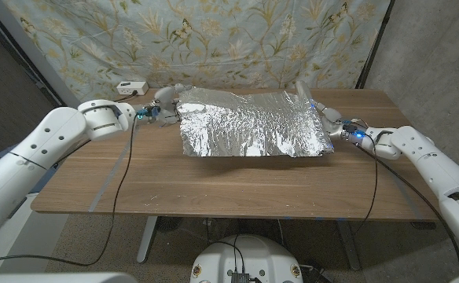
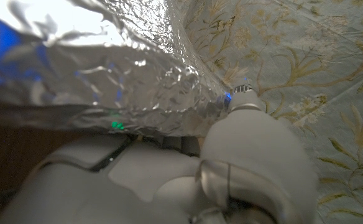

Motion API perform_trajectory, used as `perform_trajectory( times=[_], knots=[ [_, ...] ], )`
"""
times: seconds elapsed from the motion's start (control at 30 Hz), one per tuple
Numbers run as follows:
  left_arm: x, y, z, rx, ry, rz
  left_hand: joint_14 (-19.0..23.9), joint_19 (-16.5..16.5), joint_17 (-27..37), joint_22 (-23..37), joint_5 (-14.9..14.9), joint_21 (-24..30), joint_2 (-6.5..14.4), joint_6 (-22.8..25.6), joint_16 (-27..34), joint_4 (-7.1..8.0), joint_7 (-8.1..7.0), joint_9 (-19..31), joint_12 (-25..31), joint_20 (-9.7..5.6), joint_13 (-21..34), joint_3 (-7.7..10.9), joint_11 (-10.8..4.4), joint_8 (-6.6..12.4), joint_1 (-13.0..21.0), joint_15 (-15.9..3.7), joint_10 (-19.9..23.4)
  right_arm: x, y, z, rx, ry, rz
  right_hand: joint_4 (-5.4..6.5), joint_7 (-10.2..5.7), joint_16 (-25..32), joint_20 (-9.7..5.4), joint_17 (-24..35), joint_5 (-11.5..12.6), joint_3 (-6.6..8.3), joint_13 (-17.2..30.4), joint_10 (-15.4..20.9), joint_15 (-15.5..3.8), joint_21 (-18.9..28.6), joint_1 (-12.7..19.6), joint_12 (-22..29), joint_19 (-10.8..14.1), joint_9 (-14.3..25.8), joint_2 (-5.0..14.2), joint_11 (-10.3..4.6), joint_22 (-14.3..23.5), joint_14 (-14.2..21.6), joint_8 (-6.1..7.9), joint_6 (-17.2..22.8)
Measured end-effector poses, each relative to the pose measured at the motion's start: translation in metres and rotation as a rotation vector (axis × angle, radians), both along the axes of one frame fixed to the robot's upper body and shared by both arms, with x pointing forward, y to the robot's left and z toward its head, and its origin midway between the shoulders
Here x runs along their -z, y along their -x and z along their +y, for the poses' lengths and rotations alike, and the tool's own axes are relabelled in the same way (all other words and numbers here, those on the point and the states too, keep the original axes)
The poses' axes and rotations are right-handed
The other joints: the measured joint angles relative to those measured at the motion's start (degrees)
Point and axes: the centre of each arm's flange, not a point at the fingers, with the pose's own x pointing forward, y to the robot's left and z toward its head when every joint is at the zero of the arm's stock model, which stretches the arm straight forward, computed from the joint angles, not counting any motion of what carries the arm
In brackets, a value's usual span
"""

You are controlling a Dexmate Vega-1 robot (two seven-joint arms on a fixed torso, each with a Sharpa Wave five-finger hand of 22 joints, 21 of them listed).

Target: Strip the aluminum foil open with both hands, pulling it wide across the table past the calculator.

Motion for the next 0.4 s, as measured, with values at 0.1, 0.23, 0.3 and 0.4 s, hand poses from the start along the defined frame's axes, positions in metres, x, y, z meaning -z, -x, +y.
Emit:
perform_trajectory(
  times=[0.1,0.23,0.3,0.4],
  knots=[
    [0.0009,-0.0017,-0.0017,0.014,0.006,-0.002,-0.11,-0.05,-0.15,0.0,0.0,-0.52,0.0,-0.18,-0.02,-0.24,0.17,0.0,-0.39,0.06,-0.01,-0.24,0.31,0.0,0.0,-0.08,-0.31,-0.001,0.0,-0.0002,0.001,0.002,-0.001,0.24,0.0,-0.38,0.0,0.0,-0.45,-0.29,0.0,0.0,0.0,0.0,-0.02,0.0,0.0,0.0,-0.02,0.0,0.0,0.0,0.0,0.0],
    [0.0012,-0.0037,-0.0023,0.023,0.012,-0.005,-0.52,-0.32,-0.26,0.0,0.0,-0.83,0.0,-0.62,-0.02,-0.24,0.0,0.0,-0.66,0.32,-0.26,-0.24,0.42,0.0,0.0,0.33,-0.63,-0.0018,-0.0002,0.0003,0.001,0.006,-0.002,0.64,0.0,-0.61,-0.15,0.0,-0.45,-0.97,0.0,-0.01,0.06,-0.15,-1.18,-0.41,-0.6,0.0,-0.7,0.0,0.0,-0.53,-0.27,-0.01],
    [0.0022,-0.0051,-0.002,0.023,0.016,-0.001,-0.94,-0.49,-0.37,0.0,0.0,-0.83,0.0,-0.62,-0.02,-0.27,0.0,-0.25,-0.66,0.49,-0.26,-0.21,0.51,0.0,0.0,0.33,-0.72,-0.0017,-0.0002,0.0002,0.001,0.006,-0.002,0.71,0.0,-0.61,-0.1,0.0,-0.45,-1.04,0.0,-0.01,0.06,-0.32,-1.39,-0.41,-0.72,0.0,-0.9,0.0,0.0,-0.53,-0.27,-0.01],
    [0.0022,-0.0059,-0.0029,0.033,0.019,-0.006,-1.03,-0.49,-0.53,0.0,0.0,-1.04,0.01,-0.93,-0.02,-0.58,0.3,-0.27,-1.04,0.49,-0.36,0.1,0.51,0.0,0.01,0.23,-0.72,-0.0024,-0.0016,0.0015,0.001,0.009,0.0,0.71,0.01,-0.63,-0.1,0.0,-0.45,-1.04,0.0,-0.01,0.07,-0.32,-1.68,-0.41,-0.72,0.0,-0.61,0.0,0.0,-0.53,-0.27,-0.01]
  ],
)
